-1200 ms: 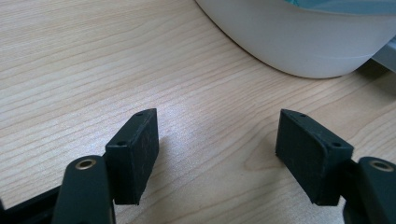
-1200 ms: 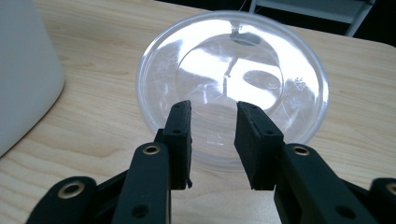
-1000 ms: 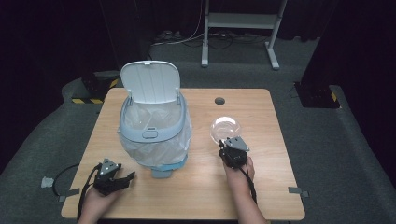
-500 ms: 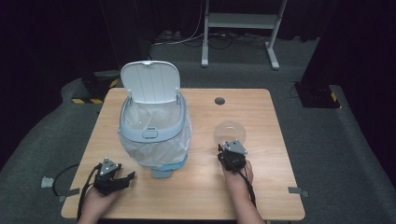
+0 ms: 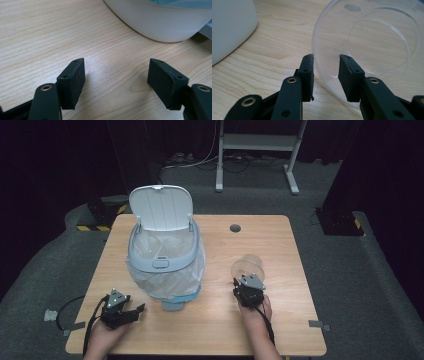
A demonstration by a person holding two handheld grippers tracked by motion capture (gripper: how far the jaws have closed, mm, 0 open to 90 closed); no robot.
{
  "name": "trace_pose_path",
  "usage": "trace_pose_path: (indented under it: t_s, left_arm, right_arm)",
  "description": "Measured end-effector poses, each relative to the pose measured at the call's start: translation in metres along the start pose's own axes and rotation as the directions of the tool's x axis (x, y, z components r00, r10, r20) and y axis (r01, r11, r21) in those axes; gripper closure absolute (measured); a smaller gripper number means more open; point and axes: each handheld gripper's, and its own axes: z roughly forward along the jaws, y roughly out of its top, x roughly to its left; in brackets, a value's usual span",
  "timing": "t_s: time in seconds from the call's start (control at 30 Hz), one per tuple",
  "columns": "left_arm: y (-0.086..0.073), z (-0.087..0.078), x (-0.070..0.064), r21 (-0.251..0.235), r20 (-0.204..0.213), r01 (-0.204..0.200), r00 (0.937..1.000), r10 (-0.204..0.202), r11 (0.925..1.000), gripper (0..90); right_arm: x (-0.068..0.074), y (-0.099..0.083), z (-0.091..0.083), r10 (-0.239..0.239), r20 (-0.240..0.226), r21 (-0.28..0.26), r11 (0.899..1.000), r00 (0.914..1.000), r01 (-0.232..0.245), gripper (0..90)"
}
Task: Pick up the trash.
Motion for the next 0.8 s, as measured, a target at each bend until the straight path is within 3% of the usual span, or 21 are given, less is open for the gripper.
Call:
trace_pose_path:
  t_s: [0.3, 0.6, 0.8]
  left_arm:
    - [0.0, 0.0, 0.0, 0.0, 0.0, -0.003, 1.0, 0.003, 1.0, 30.9]
    - [0.0, 0.0, 0.0, 0.0, 0.0, -0.003, 1.0, 0.003, 1.0, 30.9]
    - [0.0, 0.0, 0.0, 0.0, -0.002, -0.004, 1.0, 0.004, 1.0, 31.1]
  right_arm:
    - [-0.008, 0.003, -0.022, -0.001, 0.018, -0.033, 0.999, 0.9998, 0.001, 64.7]
    - [-0.037, -0.001, -0.056, 0.026, 0.088, -0.06, 0.998, 0.9957, -0.021, 61.8]
    - [-0.053, 0.0, -0.059, 0.057, 0.133, -0.071, 0.996, 0.9895, -0.048, 54.4]
